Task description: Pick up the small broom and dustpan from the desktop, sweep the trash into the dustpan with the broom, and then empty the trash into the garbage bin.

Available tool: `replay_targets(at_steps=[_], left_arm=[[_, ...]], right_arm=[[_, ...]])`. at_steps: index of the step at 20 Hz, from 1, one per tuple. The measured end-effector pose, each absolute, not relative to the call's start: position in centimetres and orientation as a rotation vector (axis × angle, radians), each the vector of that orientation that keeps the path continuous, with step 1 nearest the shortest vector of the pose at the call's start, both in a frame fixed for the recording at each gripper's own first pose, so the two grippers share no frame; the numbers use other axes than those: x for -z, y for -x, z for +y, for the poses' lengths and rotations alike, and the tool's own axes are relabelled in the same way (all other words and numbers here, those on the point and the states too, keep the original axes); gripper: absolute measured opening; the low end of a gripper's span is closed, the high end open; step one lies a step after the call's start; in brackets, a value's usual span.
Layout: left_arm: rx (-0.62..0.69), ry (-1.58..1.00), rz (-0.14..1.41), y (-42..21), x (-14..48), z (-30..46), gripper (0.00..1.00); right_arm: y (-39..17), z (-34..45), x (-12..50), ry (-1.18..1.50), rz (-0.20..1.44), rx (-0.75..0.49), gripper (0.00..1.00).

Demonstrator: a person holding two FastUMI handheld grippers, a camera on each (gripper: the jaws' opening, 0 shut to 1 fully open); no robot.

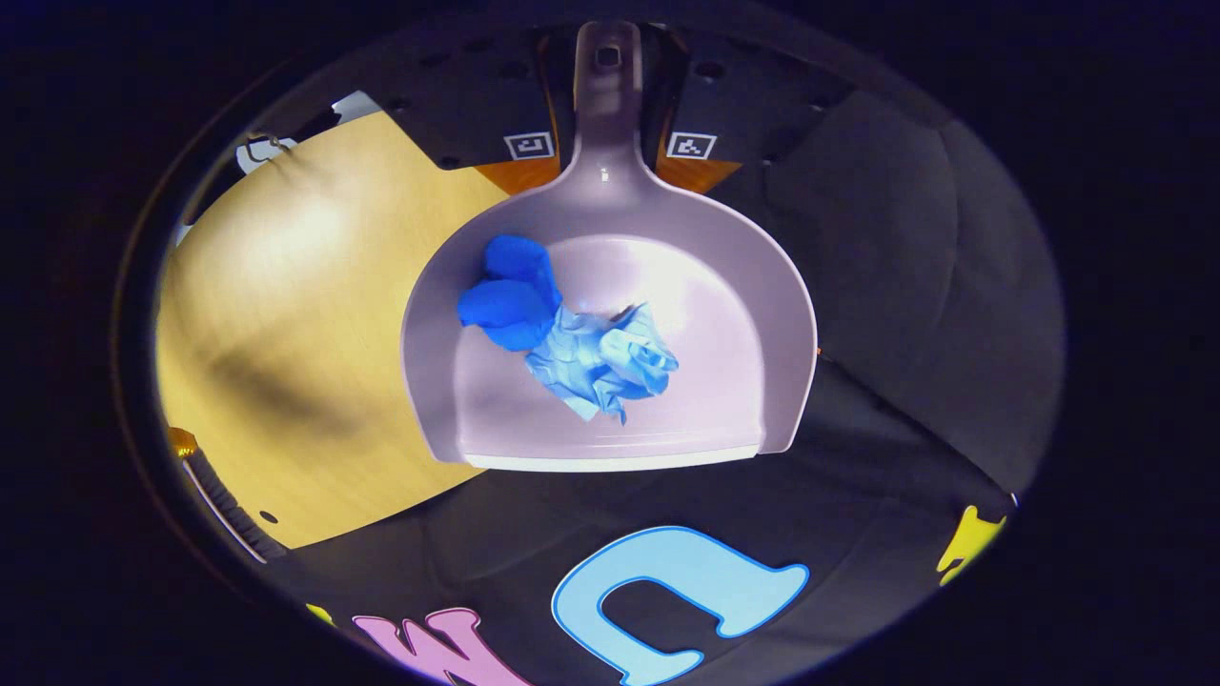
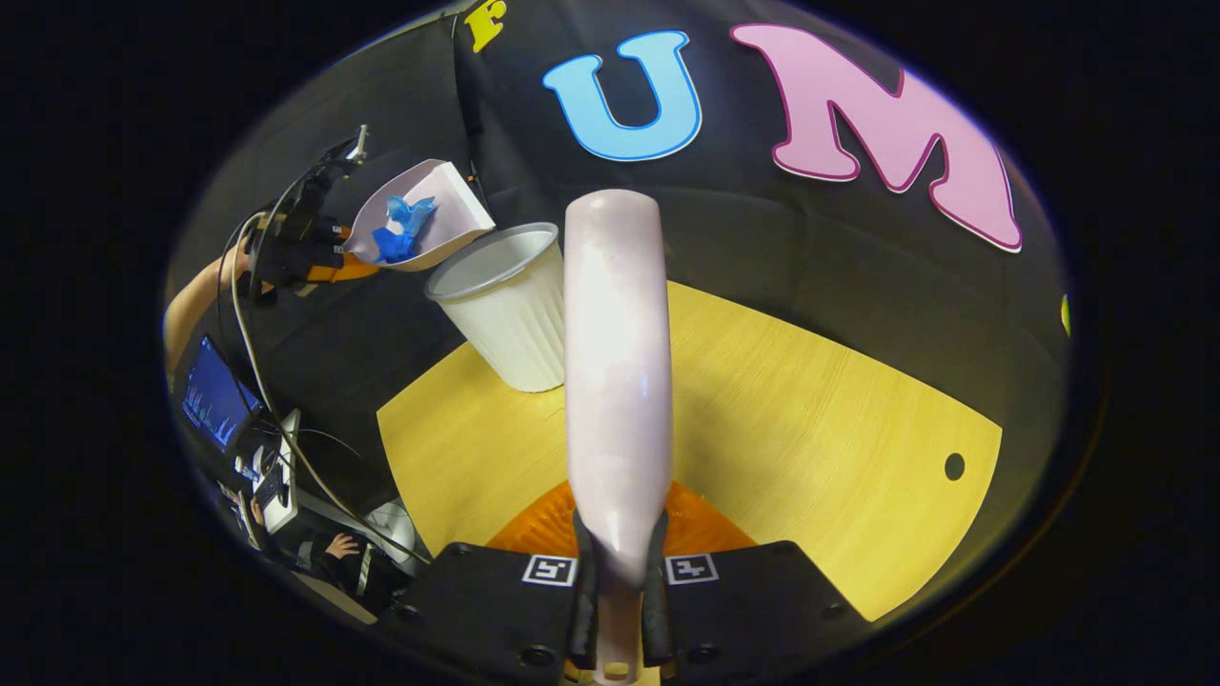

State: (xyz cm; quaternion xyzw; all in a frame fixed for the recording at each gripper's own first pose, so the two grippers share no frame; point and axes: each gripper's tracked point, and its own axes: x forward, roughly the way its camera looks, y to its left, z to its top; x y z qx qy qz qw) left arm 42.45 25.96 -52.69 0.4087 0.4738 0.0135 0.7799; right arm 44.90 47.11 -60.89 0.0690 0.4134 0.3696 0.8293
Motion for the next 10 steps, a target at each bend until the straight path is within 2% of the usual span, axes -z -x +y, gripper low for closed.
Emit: replay_targets(at_steps=[10], left_arm=[[-0.082,-1.279,1.097,-42.7,51.1,26.0,0.27]], right_arm=[[-45.3,48.2,62.7,-0.131,0.898,-0.803,0.19]])
